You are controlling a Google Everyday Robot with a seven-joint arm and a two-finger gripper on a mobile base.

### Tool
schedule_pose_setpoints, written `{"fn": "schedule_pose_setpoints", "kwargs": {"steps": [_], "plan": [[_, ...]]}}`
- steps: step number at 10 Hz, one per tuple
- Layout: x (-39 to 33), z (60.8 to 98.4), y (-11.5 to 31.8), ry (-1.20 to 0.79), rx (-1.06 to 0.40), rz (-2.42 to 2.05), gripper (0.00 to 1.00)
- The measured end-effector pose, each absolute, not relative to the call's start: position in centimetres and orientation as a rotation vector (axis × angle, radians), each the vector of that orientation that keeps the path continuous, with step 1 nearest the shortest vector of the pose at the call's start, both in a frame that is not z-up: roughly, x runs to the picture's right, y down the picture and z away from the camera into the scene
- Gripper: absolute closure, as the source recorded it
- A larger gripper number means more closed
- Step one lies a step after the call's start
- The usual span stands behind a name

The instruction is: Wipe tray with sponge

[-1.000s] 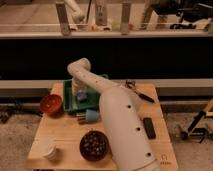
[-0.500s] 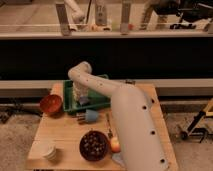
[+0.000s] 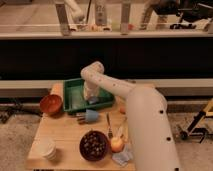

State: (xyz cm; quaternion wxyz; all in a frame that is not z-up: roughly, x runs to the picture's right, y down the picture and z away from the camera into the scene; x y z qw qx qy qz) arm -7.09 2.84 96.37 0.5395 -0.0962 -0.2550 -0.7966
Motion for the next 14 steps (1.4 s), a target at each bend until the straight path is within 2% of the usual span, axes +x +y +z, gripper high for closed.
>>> {"fn": "schedule_pose_setpoints", "kwargs": {"steps": [4,8,11,14], "plan": [[-4.9,98.9,-0.6,-0.585,-0.247,-1.820,1.00],[-9.2,101.9,-3.2,-0.603,-0.235,-1.836,1.00],[-14.4,101.5,-2.6,-0.651,-0.186,-1.913,1.00],[-18.3,98.2,0.9,-0.705,-0.132,-2.038,1.00]]}}
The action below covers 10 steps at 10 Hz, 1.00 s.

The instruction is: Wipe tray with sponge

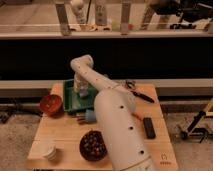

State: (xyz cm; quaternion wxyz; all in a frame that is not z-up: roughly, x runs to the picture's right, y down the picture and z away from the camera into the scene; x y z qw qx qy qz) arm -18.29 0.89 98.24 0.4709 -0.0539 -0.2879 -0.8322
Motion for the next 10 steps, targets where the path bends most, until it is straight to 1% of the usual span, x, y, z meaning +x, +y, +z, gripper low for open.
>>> {"fn": "schedule_pose_setpoints", "kwargs": {"steps": [3,5,10], "plan": [[-17.9,95.9,3.2,-0.723,-0.113,-2.089,1.00],[-16.7,95.1,3.9,-0.718,-0.115,-2.093,1.00],[-8.5,94.3,3.9,-0.631,-0.176,-1.981,1.00]]}}
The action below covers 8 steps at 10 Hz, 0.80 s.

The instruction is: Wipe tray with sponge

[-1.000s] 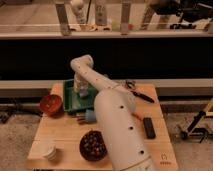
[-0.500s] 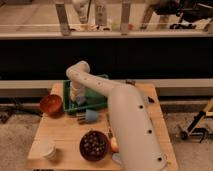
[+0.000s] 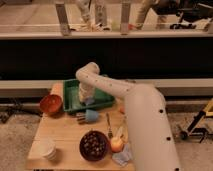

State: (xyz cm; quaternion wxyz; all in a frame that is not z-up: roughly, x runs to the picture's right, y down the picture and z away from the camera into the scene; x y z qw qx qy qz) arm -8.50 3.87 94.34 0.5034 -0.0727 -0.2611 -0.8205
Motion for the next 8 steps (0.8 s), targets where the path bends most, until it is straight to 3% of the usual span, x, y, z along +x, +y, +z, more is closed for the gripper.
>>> {"fn": "schedule_pose_setpoints", "kwargs": {"steps": [3,8], "plan": [[-5.7,94.5,2.1,-0.575,-0.187,-1.911,1.00],[-6.8,100.1,-1.5,-0.571,-0.212,-1.832,1.00]]}}
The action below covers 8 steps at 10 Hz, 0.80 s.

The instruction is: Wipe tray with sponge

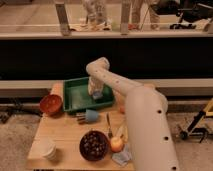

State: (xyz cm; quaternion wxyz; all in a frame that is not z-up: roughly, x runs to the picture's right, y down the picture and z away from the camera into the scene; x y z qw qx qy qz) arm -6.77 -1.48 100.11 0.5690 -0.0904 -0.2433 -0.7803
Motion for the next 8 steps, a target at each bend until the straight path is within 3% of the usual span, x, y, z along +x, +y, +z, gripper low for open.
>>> {"fn": "schedule_pose_setpoints", "kwargs": {"steps": [4,8], "plan": [[-12.2,102.3,-1.9,-0.640,-0.188,-1.862,1.00],[-17.3,98.8,1.3,-0.726,-0.134,-2.024,1.00]]}}
